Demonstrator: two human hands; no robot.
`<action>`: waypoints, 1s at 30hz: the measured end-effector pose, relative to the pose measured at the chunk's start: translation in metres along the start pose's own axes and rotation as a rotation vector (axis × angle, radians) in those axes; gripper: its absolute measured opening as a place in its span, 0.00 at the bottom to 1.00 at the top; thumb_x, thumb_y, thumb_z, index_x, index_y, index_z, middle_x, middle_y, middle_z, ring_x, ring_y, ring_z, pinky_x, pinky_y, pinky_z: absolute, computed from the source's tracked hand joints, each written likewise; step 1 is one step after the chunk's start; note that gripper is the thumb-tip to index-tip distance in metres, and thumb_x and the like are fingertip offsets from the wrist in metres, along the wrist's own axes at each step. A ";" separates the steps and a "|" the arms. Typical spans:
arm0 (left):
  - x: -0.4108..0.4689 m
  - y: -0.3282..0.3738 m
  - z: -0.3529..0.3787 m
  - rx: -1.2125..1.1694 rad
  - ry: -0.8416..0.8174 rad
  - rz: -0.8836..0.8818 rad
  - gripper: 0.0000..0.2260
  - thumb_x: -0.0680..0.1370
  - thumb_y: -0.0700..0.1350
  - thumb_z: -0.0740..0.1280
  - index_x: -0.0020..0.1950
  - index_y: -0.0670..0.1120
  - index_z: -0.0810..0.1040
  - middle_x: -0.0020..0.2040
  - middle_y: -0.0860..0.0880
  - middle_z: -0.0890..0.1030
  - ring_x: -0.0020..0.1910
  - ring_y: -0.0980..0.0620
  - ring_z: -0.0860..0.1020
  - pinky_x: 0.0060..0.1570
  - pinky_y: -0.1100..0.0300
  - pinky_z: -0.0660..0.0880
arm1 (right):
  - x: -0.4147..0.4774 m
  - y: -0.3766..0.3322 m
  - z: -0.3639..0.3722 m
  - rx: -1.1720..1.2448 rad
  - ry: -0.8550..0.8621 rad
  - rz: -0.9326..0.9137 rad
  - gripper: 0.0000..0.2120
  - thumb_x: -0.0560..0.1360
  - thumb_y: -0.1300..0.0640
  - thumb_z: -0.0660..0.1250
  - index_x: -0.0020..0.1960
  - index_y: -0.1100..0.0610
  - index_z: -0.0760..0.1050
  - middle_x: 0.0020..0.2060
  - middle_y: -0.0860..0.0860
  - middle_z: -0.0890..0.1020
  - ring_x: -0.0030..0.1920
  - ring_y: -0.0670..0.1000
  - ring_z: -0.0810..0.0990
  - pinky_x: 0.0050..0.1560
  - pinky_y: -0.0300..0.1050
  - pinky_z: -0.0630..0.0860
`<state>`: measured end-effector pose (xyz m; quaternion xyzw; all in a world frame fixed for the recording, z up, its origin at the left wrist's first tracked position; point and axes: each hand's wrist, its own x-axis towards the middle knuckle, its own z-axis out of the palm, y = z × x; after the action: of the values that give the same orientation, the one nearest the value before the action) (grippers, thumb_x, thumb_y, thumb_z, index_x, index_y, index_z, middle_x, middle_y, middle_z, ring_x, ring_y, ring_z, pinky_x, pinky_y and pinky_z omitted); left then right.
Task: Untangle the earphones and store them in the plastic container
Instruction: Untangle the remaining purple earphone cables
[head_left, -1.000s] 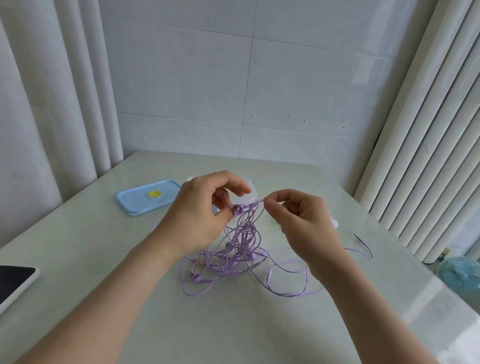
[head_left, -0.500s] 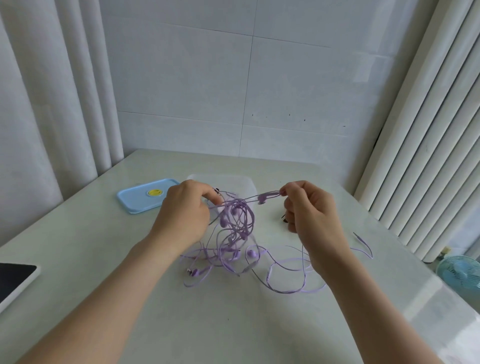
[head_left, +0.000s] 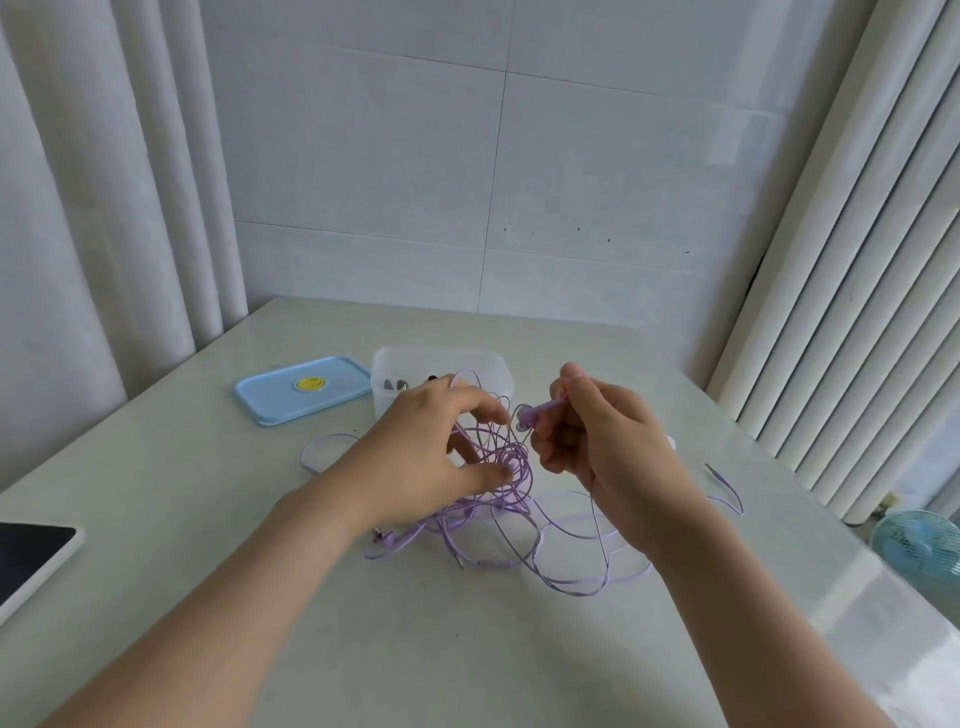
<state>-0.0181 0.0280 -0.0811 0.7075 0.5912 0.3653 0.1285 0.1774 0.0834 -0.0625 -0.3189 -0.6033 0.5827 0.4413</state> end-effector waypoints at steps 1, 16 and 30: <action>0.000 -0.001 0.001 0.017 -0.008 -0.007 0.22 0.71 0.53 0.82 0.63 0.58 0.81 0.60 0.58 0.78 0.44 0.61 0.83 0.50 0.66 0.76 | -0.001 -0.001 -0.001 0.030 -0.013 0.013 0.17 0.88 0.51 0.58 0.45 0.60 0.73 0.39 0.60 0.83 0.35 0.57 0.74 0.35 0.46 0.72; 0.000 -0.002 0.019 0.037 0.086 0.182 0.07 0.80 0.46 0.74 0.53 0.56 0.79 0.52 0.57 0.79 0.55 0.57 0.79 0.57 0.56 0.76 | -0.012 -0.012 0.007 0.113 -0.109 0.056 0.25 0.88 0.50 0.57 0.35 0.56 0.76 0.31 0.58 0.76 0.25 0.55 0.73 0.25 0.41 0.68; 0.001 -0.012 -0.015 0.595 0.495 -0.022 0.10 0.68 0.35 0.66 0.34 0.51 0.80 0.47 0.48 0.77 0.46 0.41 0.76 0.47 0.51 0.62 | 0.000 0.004 -0.006 -0.433 0.410 -0.139 0.18 0.70 0.54 0.65 0.35 0.69 0.67 0.30 0.63 0.72 0.33 0.51 0.73 0.37 0.51 0.71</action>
<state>-0.0375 0.0287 -0.0773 0.5977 0.6921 0.3362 -0.2250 0.1822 0.0865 -0.0667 -0.4742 -0.6323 0.3325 0.5146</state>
